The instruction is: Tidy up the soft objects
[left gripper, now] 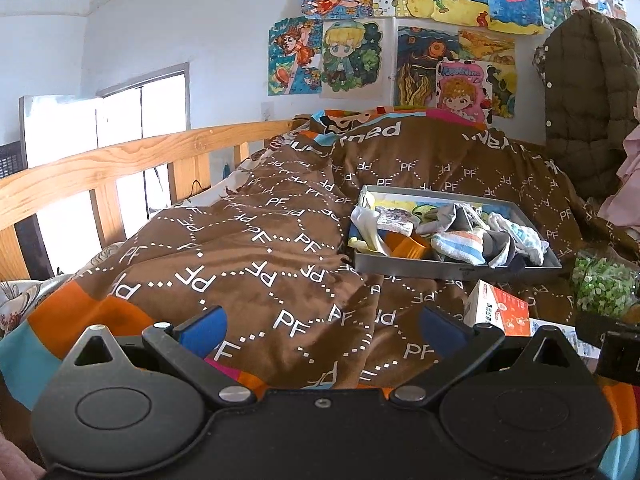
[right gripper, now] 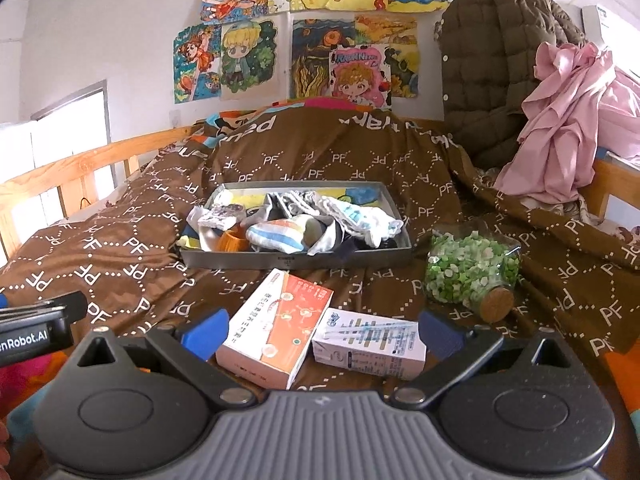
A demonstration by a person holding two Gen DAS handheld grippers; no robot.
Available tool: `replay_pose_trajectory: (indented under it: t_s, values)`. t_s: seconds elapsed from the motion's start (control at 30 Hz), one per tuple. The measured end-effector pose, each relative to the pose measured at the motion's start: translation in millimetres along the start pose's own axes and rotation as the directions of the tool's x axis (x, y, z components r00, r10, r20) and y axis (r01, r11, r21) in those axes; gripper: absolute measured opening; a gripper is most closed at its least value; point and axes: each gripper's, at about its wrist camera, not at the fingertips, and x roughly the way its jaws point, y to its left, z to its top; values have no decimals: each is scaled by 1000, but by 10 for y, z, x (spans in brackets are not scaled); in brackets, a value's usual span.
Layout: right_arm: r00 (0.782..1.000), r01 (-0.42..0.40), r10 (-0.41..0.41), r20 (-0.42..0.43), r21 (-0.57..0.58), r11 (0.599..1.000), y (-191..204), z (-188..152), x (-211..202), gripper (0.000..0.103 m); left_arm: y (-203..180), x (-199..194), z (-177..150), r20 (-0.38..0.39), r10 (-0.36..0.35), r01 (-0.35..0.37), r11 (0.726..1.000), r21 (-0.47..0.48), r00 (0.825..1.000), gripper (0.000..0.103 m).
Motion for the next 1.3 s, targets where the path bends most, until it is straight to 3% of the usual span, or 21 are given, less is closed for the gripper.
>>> replay_pose_trajectory:
  t_s: [0.2, 1.3]
  values:
    - [1000, 21, -21, -6, 34, 999, -78, -13, 33, 103, -37, -1, -24, 4, -17, 17, 1000, 25, 1000, 102]
    - [999, 37, -37, 0, -8, 999, -49, -35, 48, 103, -81, 15, -50, -7, -21, 22, 999, 44, 1000, 102]
